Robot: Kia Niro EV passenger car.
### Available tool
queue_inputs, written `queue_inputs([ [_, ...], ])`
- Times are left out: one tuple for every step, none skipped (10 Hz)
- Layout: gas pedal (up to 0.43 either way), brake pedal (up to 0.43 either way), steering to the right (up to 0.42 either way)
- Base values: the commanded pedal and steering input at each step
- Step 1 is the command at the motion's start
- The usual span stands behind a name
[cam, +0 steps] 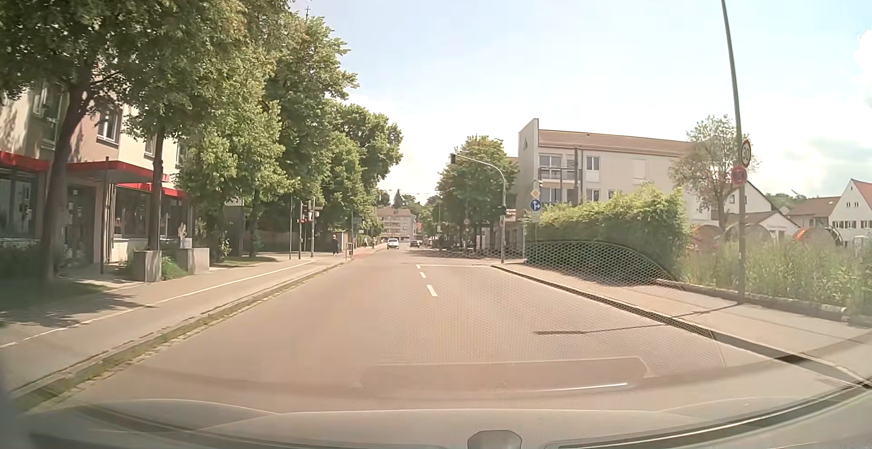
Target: Follow the waypoints while adhering to traffic rules and regulations
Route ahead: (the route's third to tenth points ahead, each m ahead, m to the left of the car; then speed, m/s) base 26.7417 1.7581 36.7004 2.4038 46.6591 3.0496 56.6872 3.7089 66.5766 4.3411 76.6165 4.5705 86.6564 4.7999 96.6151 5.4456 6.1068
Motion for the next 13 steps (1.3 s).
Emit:
queue_inputs([
  [0.110,0.000,0.074],
  [0.110,0.000,0.075],
  [0.118,0.000,0.075],
  [0.130,0.000,0.073],
  [0.130,0.000,0.071],
  [0.150,0.000,0.060],
  [0.157,0.000,0.046],
  [0.157,0.000,0.030],
  [0.157,0.000,0.016],
  [0.177,0.000,0.010],
  [0.189,0.000,0.008],
  [0.189,0.000,0.003],
  [0.189,0.000,-0.007],
])
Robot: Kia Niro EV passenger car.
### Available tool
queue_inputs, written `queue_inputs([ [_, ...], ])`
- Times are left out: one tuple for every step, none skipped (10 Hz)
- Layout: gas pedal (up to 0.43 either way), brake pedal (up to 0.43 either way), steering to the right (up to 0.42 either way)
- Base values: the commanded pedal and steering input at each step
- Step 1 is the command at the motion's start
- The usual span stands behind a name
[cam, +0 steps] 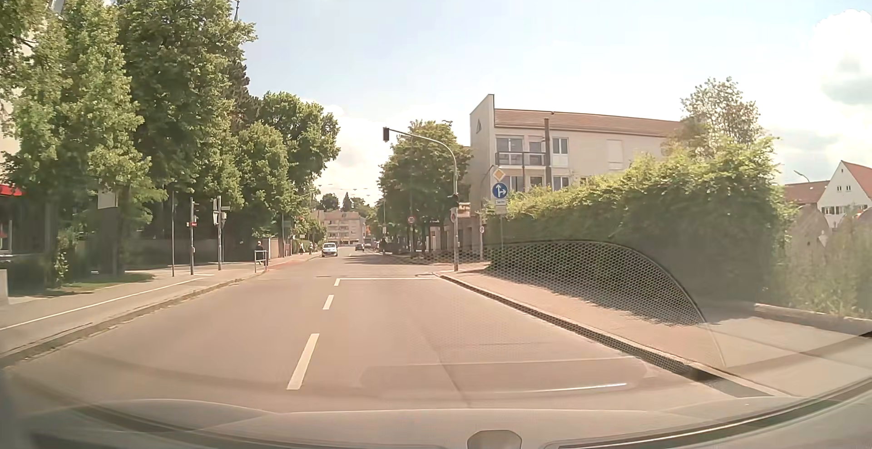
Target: Follow the waypoints while adhering to traffic rules and regulations
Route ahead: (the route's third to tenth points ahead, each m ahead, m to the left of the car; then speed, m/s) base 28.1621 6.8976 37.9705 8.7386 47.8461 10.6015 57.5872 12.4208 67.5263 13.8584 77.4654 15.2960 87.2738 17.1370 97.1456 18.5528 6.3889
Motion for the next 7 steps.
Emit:
queue_inputs([
  [0.189,0.000,-0.012],
  [0.189,0.000,-0.015],
  [0.189,0.000,-0.015],
  [0.189,0.000,-0.022],
  [0.189,0.000,-0.029],
  [0.189,0.000,-0.039],
  [0.189,0.000,-0.049],
])
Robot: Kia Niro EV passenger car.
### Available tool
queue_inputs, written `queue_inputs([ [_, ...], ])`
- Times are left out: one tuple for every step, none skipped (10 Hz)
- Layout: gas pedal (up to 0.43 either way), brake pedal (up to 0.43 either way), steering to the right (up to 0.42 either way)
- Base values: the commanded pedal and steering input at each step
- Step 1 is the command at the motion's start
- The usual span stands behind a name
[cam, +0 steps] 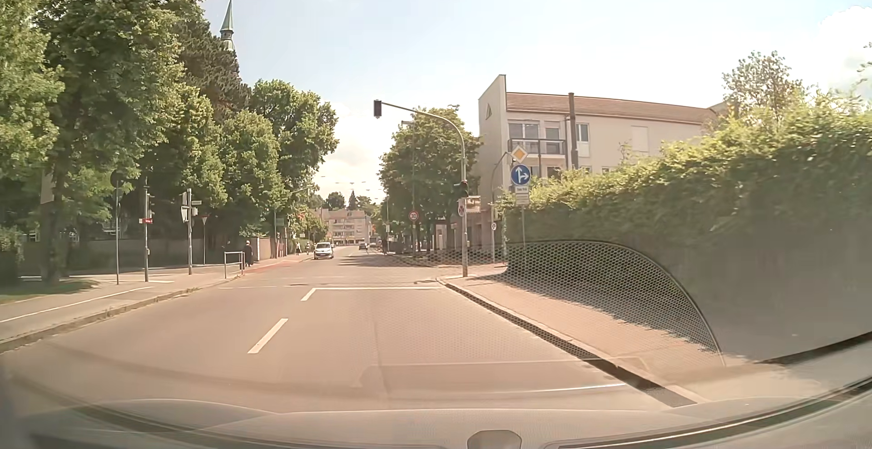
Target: Follow the waypoints while adhering to traffic rules and regulations
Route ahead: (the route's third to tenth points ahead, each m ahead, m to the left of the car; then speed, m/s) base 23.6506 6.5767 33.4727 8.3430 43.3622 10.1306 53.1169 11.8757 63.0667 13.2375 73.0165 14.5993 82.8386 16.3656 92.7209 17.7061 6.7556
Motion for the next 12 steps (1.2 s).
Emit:
queue_inputs([
  [0.189,0.000,-0.057],
  [0.189,0.000,-0.064],
  [0.189,0.000,-0.069],
  [0.189,0.000,-0.069],
  [0.177,0.000,-0.069],
  [0.177,0.000,-0.069],
  [0.150,0.000,-0.069],
  [0.150,0.000,-0.069],
  [0.150,0.000,-0.068],
  [0.150,0.000,-0.065],
  [0.150,0.000,-0.061],
  [0.150,0.000,-0.055],
])
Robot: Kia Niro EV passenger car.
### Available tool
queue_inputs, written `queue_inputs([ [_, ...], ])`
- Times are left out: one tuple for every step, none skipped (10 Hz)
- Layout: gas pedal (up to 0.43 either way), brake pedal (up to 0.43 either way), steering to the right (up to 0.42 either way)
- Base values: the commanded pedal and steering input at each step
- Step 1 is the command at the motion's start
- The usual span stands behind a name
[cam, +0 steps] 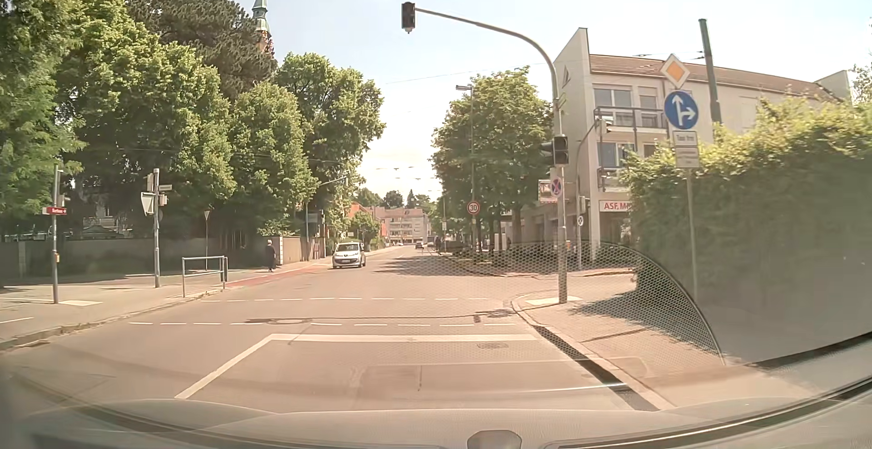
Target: Follow the waypoints while adhering to traffic rules and regulations
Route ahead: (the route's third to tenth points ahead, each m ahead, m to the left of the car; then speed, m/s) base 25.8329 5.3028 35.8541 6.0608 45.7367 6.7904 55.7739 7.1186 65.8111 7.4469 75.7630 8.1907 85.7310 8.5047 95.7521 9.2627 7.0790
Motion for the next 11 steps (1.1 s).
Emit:
queue_inputs([
  [0.150,0.000,-0.049],
  [0.157,0.000,-0.043],
  [0.157,0.000,-0.039],
  [0.157,0.000,-0.033],
  [0.157,0.000,-0.026],
  [0.157,0.000,-0.020],
  [0.157,0.000,-0.014],
  [0.157,0.000,-0.013],
  [0.157,0.000,-0.013],
  [0.157,0.000,-0.013],
  [0.157,0.000,-0.013],
])
